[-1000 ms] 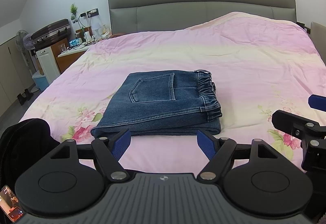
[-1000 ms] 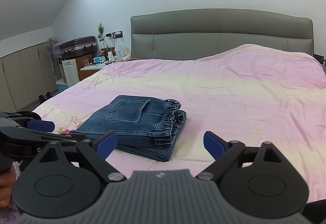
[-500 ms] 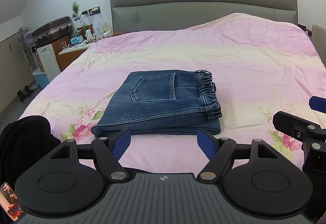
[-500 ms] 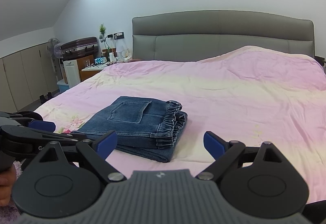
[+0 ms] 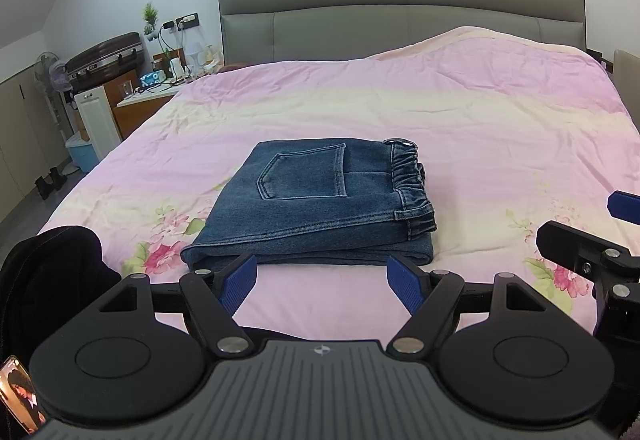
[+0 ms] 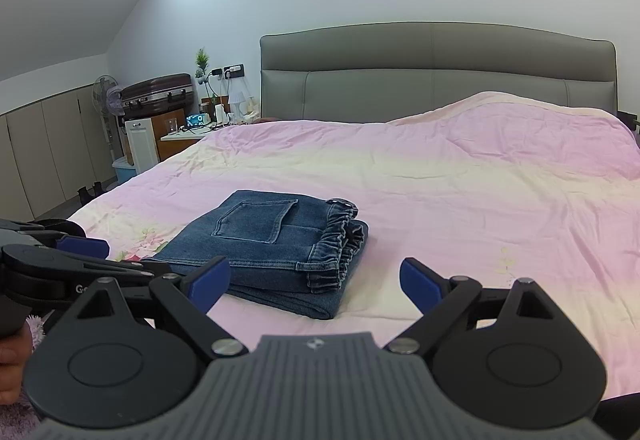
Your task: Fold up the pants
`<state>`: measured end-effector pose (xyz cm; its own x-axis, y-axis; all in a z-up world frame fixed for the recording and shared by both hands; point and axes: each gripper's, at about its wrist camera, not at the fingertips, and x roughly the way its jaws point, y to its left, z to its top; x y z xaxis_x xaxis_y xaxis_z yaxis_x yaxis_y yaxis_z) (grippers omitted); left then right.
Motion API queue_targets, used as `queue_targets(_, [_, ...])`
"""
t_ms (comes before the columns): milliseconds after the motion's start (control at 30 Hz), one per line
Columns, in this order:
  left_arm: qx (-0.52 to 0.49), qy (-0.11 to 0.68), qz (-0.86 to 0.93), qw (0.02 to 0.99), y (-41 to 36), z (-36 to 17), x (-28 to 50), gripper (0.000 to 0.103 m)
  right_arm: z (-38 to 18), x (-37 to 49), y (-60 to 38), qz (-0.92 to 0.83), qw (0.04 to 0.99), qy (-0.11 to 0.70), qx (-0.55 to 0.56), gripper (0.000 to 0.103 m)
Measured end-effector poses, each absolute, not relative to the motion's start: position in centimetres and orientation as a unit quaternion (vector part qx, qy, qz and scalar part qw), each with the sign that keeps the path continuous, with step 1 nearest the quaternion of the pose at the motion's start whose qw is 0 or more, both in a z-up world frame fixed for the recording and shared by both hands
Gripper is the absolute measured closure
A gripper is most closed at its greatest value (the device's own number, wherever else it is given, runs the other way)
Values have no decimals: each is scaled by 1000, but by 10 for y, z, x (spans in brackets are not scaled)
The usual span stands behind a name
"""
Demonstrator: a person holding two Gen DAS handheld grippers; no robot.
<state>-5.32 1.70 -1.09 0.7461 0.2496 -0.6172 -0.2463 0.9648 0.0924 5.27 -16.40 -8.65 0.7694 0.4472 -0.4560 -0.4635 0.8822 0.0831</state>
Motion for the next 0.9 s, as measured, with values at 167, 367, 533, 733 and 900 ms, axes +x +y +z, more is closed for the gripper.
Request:
queue_targets(167, [1,325,132,936,14,-9,-56,16,-86,53,-164,242,940,238,-17,15])
queue_targets(367, [5,318,131,939,12,-5,-58,16,-87,52,-164,244,940,238,-19,14])
queue_targets(533, [6,316,132,939,10,-3,-57,16,-87,52,-164,244,940,238,-19,14])
queue_targets(733, [6,317,130,939,10,-2,-57,16,-87,52,-164,245,940,238,-19,14])
queue_targets(900, [5,316,128,940,10,-2,-57,16,-87,52,-165,245,939,239,-19,14])
